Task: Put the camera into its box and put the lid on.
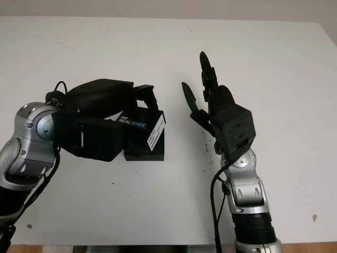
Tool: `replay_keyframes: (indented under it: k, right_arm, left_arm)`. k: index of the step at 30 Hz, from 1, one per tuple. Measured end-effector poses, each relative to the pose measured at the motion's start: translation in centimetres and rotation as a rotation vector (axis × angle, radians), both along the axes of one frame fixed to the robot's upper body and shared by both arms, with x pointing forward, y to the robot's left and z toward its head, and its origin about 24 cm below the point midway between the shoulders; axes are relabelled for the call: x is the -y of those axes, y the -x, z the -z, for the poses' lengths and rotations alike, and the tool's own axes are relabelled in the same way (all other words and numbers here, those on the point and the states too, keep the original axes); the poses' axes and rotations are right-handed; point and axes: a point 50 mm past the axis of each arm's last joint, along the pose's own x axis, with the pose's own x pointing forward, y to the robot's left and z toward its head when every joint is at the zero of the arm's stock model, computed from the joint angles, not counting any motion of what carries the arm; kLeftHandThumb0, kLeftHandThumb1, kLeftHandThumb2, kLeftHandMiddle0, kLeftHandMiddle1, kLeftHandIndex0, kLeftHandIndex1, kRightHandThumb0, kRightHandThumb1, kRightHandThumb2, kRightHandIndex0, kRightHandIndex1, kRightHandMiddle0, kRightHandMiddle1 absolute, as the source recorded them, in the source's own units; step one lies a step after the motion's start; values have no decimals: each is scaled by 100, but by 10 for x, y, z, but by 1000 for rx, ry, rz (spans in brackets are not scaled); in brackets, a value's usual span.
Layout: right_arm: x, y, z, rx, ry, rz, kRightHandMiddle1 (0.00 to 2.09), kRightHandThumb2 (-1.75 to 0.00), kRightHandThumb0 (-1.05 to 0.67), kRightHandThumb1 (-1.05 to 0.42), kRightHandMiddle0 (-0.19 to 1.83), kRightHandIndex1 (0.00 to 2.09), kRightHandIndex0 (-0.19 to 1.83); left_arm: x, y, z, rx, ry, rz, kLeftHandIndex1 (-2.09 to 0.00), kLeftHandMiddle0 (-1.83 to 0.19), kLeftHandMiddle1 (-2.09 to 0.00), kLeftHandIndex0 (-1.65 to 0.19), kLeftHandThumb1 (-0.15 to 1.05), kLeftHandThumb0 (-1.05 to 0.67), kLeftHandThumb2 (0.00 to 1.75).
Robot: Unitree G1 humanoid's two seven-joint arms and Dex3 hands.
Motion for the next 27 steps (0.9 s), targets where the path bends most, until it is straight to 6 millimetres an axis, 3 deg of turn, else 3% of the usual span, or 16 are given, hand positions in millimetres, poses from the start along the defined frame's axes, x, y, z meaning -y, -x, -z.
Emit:
replay_keyframes:
  k: [12,15,19,23,27]
  right_arm:
    - [-2,-1,4,-18,26,1,9,-54,-77,-105,0,7,-3]
    - [-5,-1,4,-19,10,-6,8,-54,-77,-105,-1,6,-4]
    - [-9,-1,4,-22,-3,-18,7,-53,-78,-105,-1,6,-4]
    - [-9,-1,4,-23,-9,-21,6,-54,-77,-105,-2,5,-5]
    - [-9,-1,4,-22,-9,-20,6,-54,-77,-105,-2,5,-5]
  left_arm:
    - [6,-5,6,16,-3,-54,-182,-77,-209,-29,102,-29,5]
    - [7,-4,8,-7,-7,-54,-204,-83,-209,-30,103,-27,5]
    - [7,-3,7,-9,-9,-44,-209,-91,-209,-36,104,-26,8]
    - [6,0,9,-37,-9,-51,-199,-80,-209,-26,105,-25,7]
    - [4,2,8,-56,13,-58,-208,-75,-209,-28,104,-25,6]
